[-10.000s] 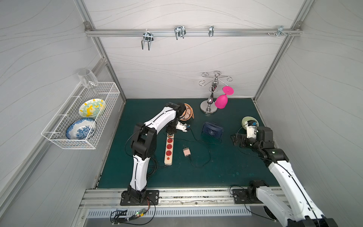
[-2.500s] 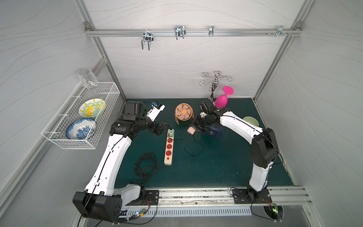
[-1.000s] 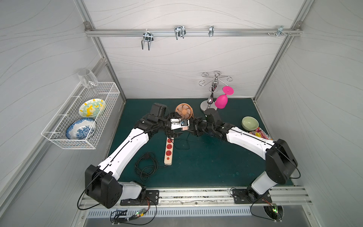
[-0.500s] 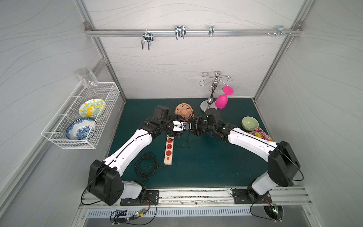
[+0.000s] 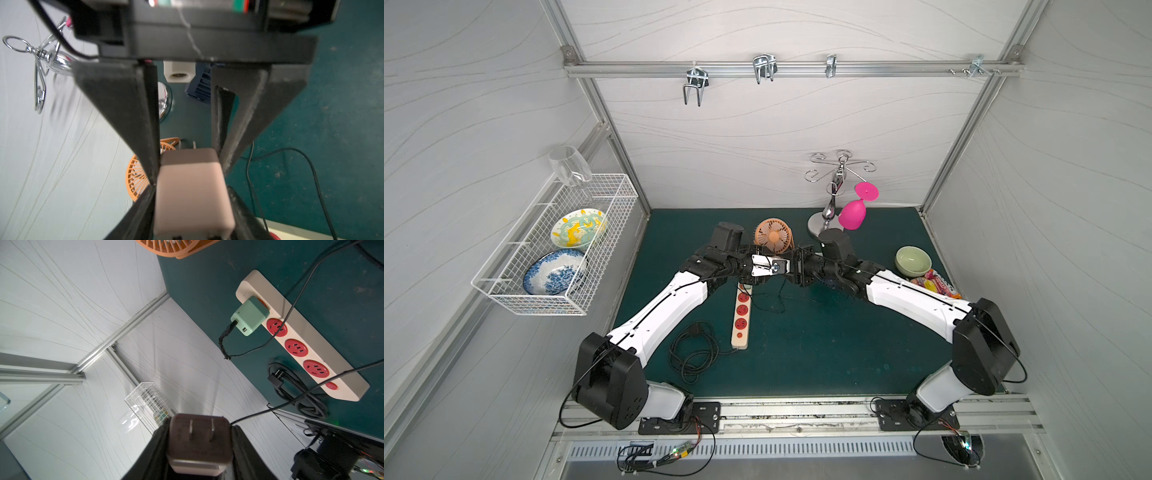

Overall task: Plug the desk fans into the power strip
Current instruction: Pick up the plug from the center of the board.

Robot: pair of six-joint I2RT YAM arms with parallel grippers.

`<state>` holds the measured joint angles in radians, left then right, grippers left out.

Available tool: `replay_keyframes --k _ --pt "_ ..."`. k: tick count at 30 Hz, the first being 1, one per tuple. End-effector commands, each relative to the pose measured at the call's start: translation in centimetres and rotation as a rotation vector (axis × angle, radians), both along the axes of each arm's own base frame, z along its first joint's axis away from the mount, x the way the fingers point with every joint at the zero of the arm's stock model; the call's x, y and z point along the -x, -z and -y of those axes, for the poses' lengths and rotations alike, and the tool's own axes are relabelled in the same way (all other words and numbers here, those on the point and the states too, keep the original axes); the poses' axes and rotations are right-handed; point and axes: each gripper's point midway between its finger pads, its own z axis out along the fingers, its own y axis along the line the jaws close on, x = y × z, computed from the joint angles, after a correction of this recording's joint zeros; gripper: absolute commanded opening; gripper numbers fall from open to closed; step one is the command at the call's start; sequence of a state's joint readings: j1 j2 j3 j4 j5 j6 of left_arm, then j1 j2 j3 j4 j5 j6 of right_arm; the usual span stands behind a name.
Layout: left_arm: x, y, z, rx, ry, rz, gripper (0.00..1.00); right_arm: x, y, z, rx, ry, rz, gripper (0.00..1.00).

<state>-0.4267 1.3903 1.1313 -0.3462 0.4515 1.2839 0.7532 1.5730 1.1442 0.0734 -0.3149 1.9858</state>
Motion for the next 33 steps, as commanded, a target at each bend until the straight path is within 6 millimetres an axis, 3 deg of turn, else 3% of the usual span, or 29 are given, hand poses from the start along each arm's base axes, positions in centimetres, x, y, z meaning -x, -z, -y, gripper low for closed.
replay_keyframes --k 1,6,8,12,23,29,33 --pt "-0.3 -1.3 0.6 0.027 0.016 0.033 0.46 0.7 -2.1 -0.3 -0.038 -0.025 0.035 0.08" --pt "0.0 -1.4 0.6 0.03 0.014 0.015 0.32 0.7 -1.9 -0.2 -0.039 -0.02 0.031 0.09" --pt "0.1 -1.4 0.6 0.03 0.013 0.011 0.32 0.8 -1.8 -0.2 -0.038 -0.018 0.028 0.09" --pt "0.0 -1.6 0.6 0.034 0.006 0.016 0.46 0.7 -1.8 -0.2 -0.041 -0.016 0.029 0.09" --pt "0.1 -1.7 0.5 0.028 0.011 0.027 0.57 0.7 -1.2 -0.1 -0.045 -0.006 0.016 0.08" --pt "0.2 -1.6 0.5 0.026 0.011 0.021 0.46 0.7 -1.1 -0.1 -0.045 -0.005 0.014 0.08" --pt "0.4 -1.7 0.6 0.031 0.014 0.01 0.33 0.7 -1.0 -0.1 -0.046 -0.006 0.012 0.11"
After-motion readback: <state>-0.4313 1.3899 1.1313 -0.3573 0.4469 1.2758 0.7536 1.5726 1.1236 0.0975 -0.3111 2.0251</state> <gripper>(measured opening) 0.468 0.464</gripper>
